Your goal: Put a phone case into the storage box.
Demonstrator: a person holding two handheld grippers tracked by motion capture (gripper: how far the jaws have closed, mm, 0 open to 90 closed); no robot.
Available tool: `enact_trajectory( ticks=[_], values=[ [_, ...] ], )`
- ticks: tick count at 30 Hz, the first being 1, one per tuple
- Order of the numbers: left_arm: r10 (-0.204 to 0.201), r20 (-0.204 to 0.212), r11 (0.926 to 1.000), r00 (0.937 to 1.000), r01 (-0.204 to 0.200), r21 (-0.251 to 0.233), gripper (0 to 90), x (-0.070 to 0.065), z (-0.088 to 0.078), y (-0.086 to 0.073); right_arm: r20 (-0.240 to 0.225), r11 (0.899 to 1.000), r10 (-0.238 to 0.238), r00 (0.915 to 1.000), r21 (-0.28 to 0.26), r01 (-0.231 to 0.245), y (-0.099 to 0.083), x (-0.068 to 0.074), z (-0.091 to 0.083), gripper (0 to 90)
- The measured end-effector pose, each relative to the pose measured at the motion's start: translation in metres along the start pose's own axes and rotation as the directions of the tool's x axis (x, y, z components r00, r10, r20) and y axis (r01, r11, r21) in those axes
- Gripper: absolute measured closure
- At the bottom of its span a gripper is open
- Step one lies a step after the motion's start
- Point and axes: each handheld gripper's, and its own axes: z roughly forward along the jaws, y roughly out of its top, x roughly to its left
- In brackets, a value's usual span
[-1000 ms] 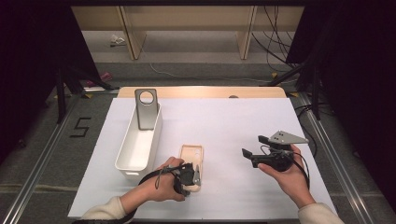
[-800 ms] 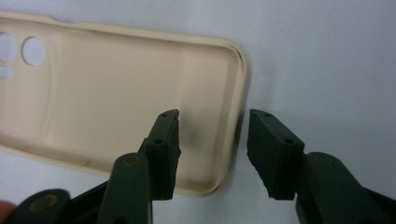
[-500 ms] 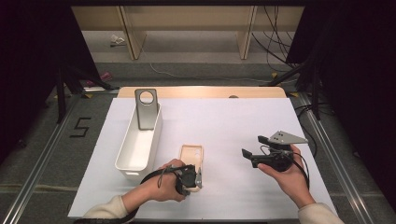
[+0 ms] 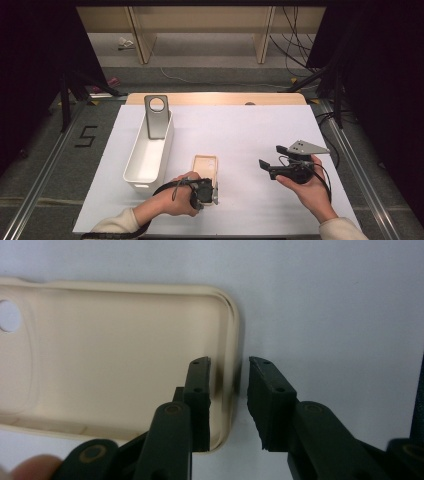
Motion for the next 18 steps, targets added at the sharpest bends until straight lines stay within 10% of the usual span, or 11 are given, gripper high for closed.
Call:
enact_trajectory(
  ticks=[18],
  values=[
    [0.044, -0.032, 0.9988, 0.9985, -0.044, 0.022, 82.2, -0.0037, 0.0, 0.0026, 0.0, 1.0, 0.001, 1.0, 0.001, -0.001, 0.0, 0.0002, 0.0, 16.5]
  ],
)
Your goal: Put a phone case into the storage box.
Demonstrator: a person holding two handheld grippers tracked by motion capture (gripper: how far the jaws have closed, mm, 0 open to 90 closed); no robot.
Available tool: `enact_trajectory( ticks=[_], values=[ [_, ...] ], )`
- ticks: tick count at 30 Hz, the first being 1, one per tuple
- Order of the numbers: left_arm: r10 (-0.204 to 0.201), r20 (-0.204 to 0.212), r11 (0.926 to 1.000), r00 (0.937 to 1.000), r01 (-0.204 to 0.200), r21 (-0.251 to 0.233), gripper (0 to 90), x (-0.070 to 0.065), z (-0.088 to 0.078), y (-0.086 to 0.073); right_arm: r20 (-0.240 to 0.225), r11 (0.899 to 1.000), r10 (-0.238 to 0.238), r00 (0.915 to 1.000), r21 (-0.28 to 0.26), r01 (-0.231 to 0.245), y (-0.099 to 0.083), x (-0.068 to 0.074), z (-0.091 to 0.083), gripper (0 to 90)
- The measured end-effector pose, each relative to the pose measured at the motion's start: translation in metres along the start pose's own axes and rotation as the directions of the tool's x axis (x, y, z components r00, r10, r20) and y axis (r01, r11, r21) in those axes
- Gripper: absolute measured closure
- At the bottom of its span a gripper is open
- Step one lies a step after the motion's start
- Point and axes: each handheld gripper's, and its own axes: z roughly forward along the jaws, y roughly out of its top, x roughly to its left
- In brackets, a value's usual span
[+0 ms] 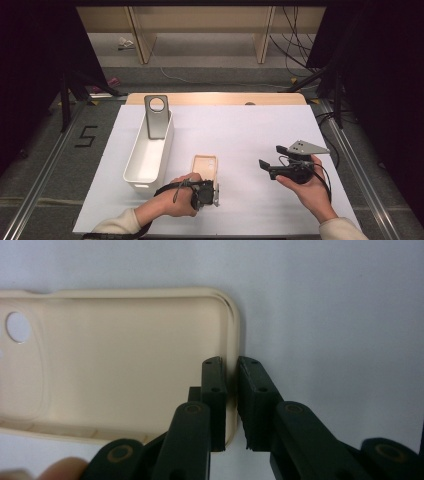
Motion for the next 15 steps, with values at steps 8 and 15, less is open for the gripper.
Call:
enact_trajectory(
  ticks=[8, 15],
  values=[
    [0.01, -0.005, 0.9999, 0.9999, -0.01, -0.004, 85.6, -0.0015, -0.0007, -0.0004, -0.001, 1.0, 0.0, 1.0, 0.0, 0.0, 0.0, 0.0001, 0.0, 16.5],
    [0.021, -0.014, 0.9995, 0.9997, -0.021, -0.022, 86.8, -0.0038, -0.0021, -0.0031, -0.004, 1.0, 0.001, 1.0, 0.003, -0.001, 0.0001, 0.0003, 0.0, 16.5]
  ],
)
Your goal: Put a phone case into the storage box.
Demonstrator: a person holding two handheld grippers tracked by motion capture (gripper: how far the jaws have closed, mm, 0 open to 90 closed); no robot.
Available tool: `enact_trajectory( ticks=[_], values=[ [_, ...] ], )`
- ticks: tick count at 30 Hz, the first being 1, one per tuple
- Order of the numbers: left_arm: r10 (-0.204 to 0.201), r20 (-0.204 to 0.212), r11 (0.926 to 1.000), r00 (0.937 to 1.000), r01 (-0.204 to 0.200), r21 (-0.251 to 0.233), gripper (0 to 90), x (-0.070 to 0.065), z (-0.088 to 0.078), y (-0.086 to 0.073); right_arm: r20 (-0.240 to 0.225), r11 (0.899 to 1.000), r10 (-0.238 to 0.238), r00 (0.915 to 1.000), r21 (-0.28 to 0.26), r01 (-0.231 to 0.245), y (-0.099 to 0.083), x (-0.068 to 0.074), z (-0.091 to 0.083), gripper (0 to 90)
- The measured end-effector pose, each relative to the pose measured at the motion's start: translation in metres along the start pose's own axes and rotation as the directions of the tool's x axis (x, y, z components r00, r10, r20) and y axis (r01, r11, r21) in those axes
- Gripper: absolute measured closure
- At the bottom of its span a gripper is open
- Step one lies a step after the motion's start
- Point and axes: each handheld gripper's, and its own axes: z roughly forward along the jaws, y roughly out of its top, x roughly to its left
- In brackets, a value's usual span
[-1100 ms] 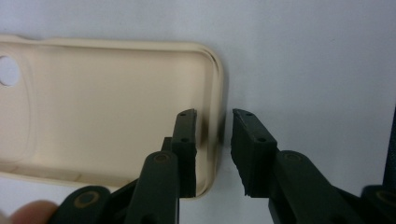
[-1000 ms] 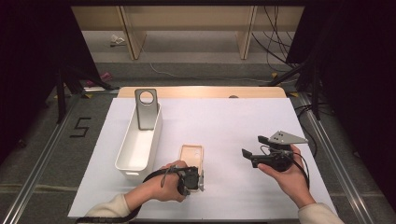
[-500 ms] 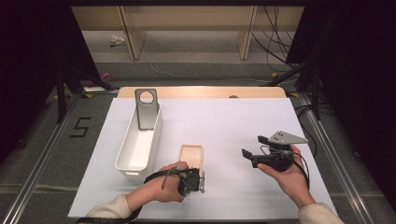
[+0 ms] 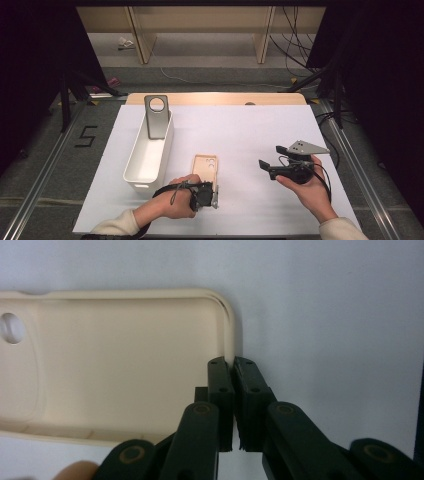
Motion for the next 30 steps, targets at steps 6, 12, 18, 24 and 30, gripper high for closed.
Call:
enact_trajectory(
  ticks=[6, 12, 18, 24, 30],
  values=[
    [-0.058, -0.049, 0.9946, 0.9971, 0.054, -0.088, 87.4, -0.001, -0.01, -0.001, -0.008, 1.0, 0.0, 1.0, 0.001, 0.0, 0.0, 0.002, 0.001, 16.5],
    [-0.115, -0.125, 0.978, 0.9855, 0.09, -0.188, 87.8, -0.001, -0.018, 0.0, -0.022, 1.0, 0.004, 0.9997, 0.001, -0.004, 0.001, 0.006, 0.004, 16.2],
    [-0.104, -0.123, 0.9778, 0.9869, 0.079, -0.194, 87.8, -0.004, -0.016, 0.002, -0.056, 1.0, 0.031, 0.9979, 0.0, -0.031, 0.003, 0.011, 0.007, 16.2],
    [-0.105, -0.123, 0.9766, 0.9868, 0.079, -0.2, 87.8, -0.007, -0.018, 0.006, -0.106, 0.999, 0.046, 0.9933, 0.013, -0.044, 0.007, 0.024, 0.02, 16.5],
    [-0.101, -0.115, 0.9757, 0.9882, 0.075, -0.206, 87.8, -0.01, -0.019, 0.009, -0.164, 0.998, 0.061, 0.9846, 0.041, -0.055, 0.013, 0.041, 0.04, 16.8]
  ],
)
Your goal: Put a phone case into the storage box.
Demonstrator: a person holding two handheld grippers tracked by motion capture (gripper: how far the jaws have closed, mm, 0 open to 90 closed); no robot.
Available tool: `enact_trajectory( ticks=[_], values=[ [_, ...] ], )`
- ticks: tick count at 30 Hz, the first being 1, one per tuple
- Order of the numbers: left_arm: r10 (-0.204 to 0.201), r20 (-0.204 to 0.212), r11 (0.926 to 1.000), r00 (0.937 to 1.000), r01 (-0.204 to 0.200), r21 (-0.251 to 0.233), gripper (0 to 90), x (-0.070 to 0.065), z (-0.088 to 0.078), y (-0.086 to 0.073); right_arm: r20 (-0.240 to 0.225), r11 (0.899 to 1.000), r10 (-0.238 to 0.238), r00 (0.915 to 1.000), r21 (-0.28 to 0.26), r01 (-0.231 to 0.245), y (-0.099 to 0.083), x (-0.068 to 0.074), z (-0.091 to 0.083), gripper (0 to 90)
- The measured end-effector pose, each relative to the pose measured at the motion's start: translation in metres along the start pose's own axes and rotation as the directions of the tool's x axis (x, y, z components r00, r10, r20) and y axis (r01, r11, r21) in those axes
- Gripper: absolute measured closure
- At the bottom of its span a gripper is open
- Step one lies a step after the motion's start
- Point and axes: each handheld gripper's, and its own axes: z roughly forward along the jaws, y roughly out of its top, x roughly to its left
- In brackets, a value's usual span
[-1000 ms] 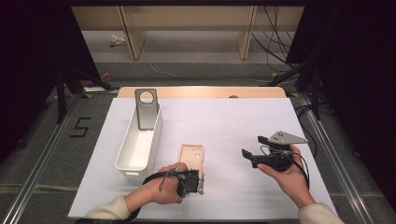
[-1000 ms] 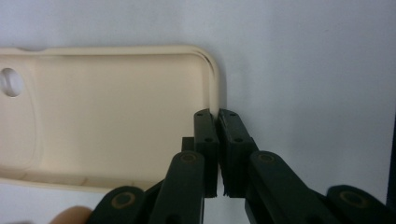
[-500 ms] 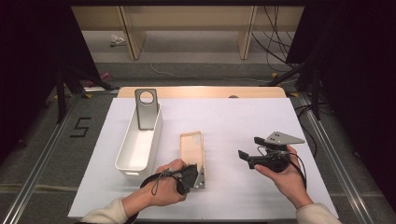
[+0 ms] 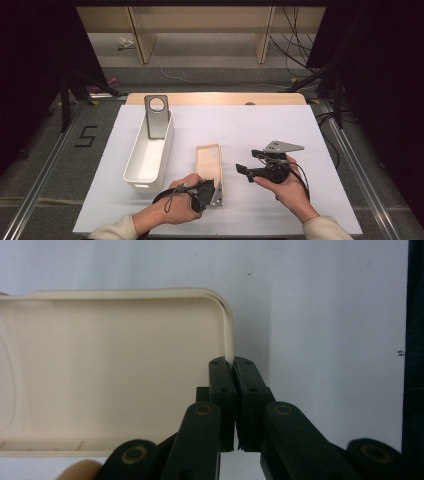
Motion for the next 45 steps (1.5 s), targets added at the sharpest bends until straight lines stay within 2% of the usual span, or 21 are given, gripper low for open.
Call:
enact_trajectory(
  ticks=[7, 13, 16, 18, 23, 25, 31, 42, 45],
  values=[
    [0.02, -0.004, 0.9998, 0.9998, -0.02, -0.007, 87.8, -0.003, -0.002, 0.004, -0.048, 0.999, 0.011, 0.9988, 0.045, -0.008, 0.006, 0.011, 0.029, 20.6],
    [0.032, -0.005, 0.9994, 0.9995, -0.032, -0.014, 87.8, -0.006, -0.004, 0.007, -0.054, 0.996, 0.047, 0.9974, 0.076, -0.042, 0.01, 0.01, 0.046, 27.4],
    [0.046, -0.007, 0.9989, 0.9989, -0.046, -0.011, 87.8, -0.007, -0.005, 0.009, -0.056, 0.994, 0.064, 0.9964, 0.097, -0.058, 0.011, 0.008, 0.053, 33.8],
    [0.046, -0.005, 0.9988, 0.9989, -0.046, -0.019, 87.8, -0.008, -0.005, 0.009, -0.066, 0.992, 0.076, 0.9949, 0.107, -0.069, 0.01, 0.007, 0.056, 41.6],
    [0.051, -0.006, 0.9982, 0.9987, -0.051, -0.031, 87.8, -0.01, -0.005, 0.011, -0.092, 0.987, 0.113, 0.9893, 0.126, -0.101, 0.011, 0.005, 0.058, 57.4],
    [0.056, -0.004, 0.998, 0.9984, -0.057, -0.029, 87.7, -0.01, -0.005, 0.011, -0.098, 0.986, 0.113, 0.9888, 0.136, -0.099, 0.011, 0.005, 0.057, 62.3],
    [0.07, -0.003, 0.9972, 0.9976, -0.07, -0.027, 87.7, -0.012, -0.004, 0.012, -0.113, 0.984, 0.133, 0.9847, 0.134, -0.117, 0.014, 0.007, 0.053, 67.9],
    [0.073, -0.01, 0.9963, 0.9973, -0.073, -0.044, 87.6, -0.01, 0.001, 0.011, -0.14, 0.971, 0.226, 0.9641, 0.116, -0.21, 0.021, 0.01, 0.043, 79.9],
    [0.069, -0.018, 0.9964, 0.9974, -0.07, -0.047, 87.5, -0.01, 0.0, 0.011, -0.147, 0.973, 0.216, 0.9652, 0.108, -0.202, 0.023, 0.013, 0.041, 81.3]
  ],
)
